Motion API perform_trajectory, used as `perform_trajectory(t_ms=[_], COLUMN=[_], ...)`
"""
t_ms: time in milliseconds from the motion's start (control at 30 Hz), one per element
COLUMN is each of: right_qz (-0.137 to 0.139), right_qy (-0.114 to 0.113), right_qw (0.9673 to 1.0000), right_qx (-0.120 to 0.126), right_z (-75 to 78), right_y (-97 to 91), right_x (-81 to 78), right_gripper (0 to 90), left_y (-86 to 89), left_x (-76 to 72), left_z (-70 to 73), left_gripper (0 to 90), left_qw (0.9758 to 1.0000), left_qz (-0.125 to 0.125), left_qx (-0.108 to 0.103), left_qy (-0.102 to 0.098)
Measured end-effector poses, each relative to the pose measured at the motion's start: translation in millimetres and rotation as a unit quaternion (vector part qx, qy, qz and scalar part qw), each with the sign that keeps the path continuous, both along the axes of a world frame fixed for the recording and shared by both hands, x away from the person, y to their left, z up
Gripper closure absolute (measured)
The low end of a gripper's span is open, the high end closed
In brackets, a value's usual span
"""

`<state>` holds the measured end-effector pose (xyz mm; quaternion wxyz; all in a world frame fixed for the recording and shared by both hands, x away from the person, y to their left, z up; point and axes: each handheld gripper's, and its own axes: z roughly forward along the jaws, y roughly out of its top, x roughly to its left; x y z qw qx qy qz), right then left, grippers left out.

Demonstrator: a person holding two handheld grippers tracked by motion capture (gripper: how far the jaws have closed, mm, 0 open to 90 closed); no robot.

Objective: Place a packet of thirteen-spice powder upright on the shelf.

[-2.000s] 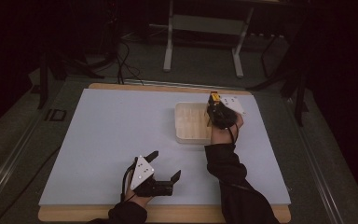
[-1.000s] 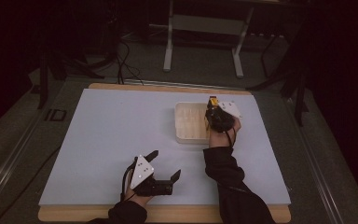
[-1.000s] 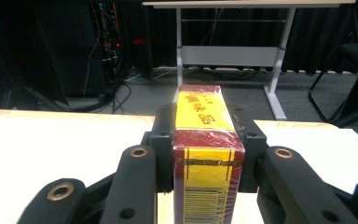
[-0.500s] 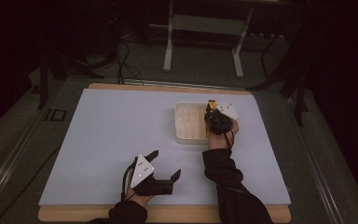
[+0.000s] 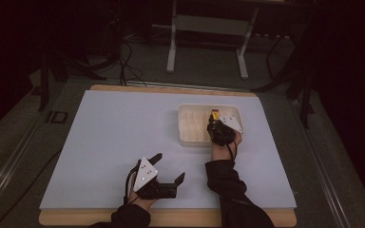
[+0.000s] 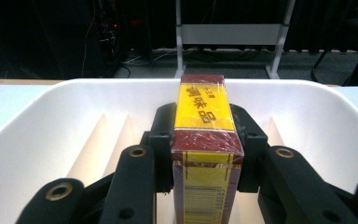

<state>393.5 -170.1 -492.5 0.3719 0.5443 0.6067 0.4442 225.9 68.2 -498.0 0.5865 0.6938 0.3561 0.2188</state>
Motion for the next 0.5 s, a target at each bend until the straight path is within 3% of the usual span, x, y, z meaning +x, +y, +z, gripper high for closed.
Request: perform_trajectory(t_ms=[500], right_qz=[0.002], right_qy=[0.003], right_qw=[1.0000], right_qx=[0.007], right_z=[-1.7], right_y=[-2.0], right_x=[-6.2], right_gripper=[66.2], left_y=[-0.4], left_x=[0.4], left_z=[0.2], left_gripper=[3.2], left_qw=[1.0000], left_qz=[0.001], left_qx=[-0.001], left_qy=[-0.001])
